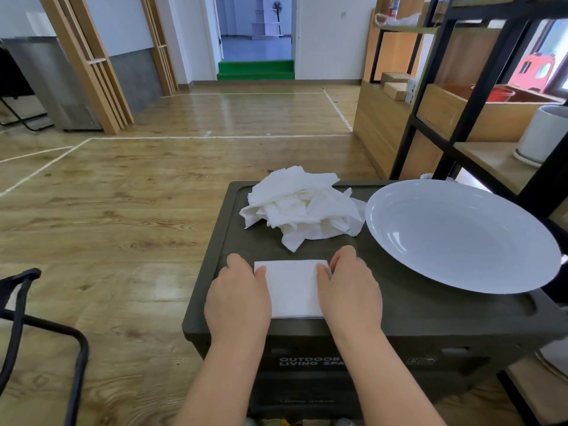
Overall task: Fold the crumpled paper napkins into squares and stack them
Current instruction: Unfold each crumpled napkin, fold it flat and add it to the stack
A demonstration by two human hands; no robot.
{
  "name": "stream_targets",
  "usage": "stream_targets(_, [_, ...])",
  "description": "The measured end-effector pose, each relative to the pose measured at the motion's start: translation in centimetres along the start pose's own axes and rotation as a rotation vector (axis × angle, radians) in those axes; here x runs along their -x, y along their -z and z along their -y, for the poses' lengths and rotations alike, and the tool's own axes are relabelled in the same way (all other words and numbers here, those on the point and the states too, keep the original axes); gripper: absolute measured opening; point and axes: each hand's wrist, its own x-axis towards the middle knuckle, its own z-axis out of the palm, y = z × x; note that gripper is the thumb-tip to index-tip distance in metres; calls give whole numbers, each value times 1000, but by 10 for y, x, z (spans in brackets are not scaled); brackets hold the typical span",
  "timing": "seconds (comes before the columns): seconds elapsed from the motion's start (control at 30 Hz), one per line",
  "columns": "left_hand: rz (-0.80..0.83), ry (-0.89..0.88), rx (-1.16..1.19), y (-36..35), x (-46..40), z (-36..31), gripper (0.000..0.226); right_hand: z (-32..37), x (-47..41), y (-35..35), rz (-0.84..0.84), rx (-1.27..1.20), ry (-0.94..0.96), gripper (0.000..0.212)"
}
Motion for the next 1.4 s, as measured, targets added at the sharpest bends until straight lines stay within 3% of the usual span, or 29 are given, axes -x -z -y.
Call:
stream_targets(0.33, [35, -5, -33, 5, -4, 1, 11, 0, -1, 3, 26, -23, 5, 9])
stream_targets(0.5, [-40, -65, -89, 22, -18, -10, 11, -3, -6, 7, 44, -206, 16, 8])
stream_targets(0.6, [-163, -208, -3, 29, -42, -45, 12, -4, -13, 11, 15, -323, 33, 5])
stream_targets(0.73, [-142, -543, -59, 5, -76, -112, 25, -6, -24, 11, -8, -408, 29, 3])
stream_targets(0.83, [-130, -660, -112, -19, -93, -145, 36, -10, -33, 11, -18, -435, 30, 1])
stream_targets(0.97, [-125, -633, -168, -48, -105, -158, 40, -16, -45, 14, -62, -472, 42, 5])
stream_targets(1.1, [-161, -529, -117, -61, -114, -155, 17, -19, -50, 13, -63, -505, 31, 5])
stream_targets(1.4, [-157, -526, 233, -22, -88, -145, 12, -17, -50, 20, -59, -638, 3, 5])
